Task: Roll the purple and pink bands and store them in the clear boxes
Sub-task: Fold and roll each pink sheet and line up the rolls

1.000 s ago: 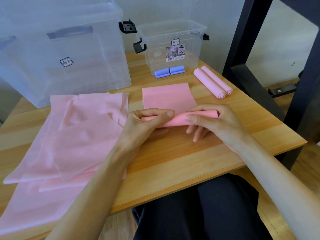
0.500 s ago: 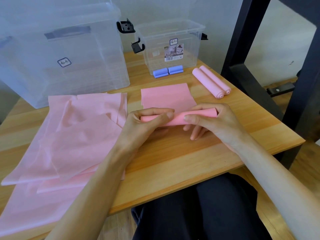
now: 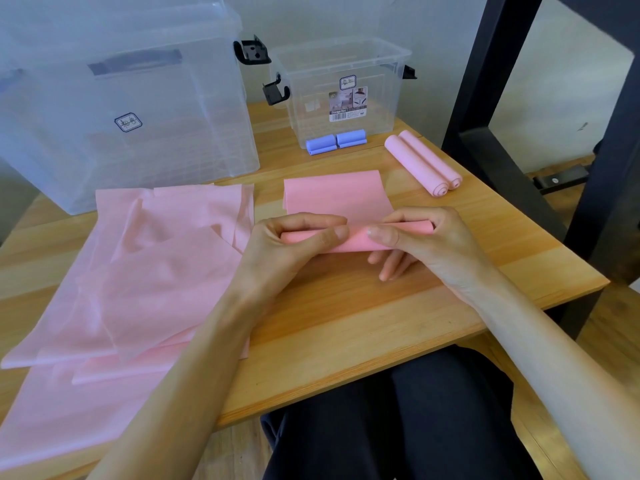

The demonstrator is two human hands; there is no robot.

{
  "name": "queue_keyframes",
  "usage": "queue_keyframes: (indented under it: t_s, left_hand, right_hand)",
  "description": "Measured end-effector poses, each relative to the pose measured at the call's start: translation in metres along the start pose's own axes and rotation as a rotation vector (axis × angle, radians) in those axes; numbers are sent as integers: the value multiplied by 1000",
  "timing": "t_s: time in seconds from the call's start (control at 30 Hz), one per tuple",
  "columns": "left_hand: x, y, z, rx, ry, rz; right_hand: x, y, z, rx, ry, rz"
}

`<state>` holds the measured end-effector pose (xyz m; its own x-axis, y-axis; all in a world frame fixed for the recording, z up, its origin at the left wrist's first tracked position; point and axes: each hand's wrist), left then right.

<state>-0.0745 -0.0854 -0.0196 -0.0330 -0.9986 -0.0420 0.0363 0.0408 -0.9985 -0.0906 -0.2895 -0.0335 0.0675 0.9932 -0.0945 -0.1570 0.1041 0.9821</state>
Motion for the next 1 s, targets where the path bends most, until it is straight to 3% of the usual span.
queue_keyframes:
  t_s: [0.27, 0.5, 0.77, 1.0]
  left_hand:
    - [1, 2, 1, -108, -43, -79]
    - [0, 0, -1, -29, -8, -12]
    - [1, -1, -1, -153, -1, -79]
    - [1, -1, -1, -110, 32, -136]
  right_hand:
    - [2, 0, 0, -36, 24, 4]
    - [0, -1, 1, -15, 17, 25]
    - [2, 0, 1, -33, 29, 22]
    - [0, 0, -1, -5, 19, 18]
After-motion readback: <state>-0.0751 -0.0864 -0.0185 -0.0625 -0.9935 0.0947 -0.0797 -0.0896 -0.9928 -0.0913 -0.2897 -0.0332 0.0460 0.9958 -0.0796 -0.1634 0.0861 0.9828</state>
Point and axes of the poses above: each hand's wrist, its own z-axis towards the middle knuckle, its own x-axis out of the palm, y = z × x, and after that the axes turned 10 degrees about -y, right-handed
